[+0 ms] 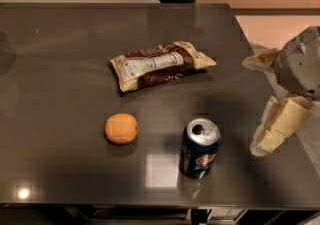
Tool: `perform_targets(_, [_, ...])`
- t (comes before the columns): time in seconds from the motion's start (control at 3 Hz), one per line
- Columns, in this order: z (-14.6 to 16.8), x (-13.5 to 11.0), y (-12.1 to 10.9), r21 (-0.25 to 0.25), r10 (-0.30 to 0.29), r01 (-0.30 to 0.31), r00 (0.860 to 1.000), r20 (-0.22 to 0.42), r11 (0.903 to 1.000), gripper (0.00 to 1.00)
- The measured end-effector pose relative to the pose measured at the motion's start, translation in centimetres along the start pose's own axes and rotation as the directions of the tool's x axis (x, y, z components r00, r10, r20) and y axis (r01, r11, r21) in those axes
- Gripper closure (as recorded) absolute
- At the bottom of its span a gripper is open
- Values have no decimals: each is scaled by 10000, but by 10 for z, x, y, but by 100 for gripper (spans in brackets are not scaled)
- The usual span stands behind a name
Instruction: Knock pepsi can over
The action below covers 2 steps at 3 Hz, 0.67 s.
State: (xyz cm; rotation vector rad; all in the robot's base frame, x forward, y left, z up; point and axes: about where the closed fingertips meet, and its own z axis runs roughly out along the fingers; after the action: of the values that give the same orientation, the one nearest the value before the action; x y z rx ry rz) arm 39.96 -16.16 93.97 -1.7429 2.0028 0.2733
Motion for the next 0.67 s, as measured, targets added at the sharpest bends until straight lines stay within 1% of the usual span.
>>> perform_targets(0.33, [20,-11,18,-474,-135,191,9933,1151,9987,0])
perform_targets(0.67, [37,-23,33,-899,-207,405,9772,2113,9951,0])
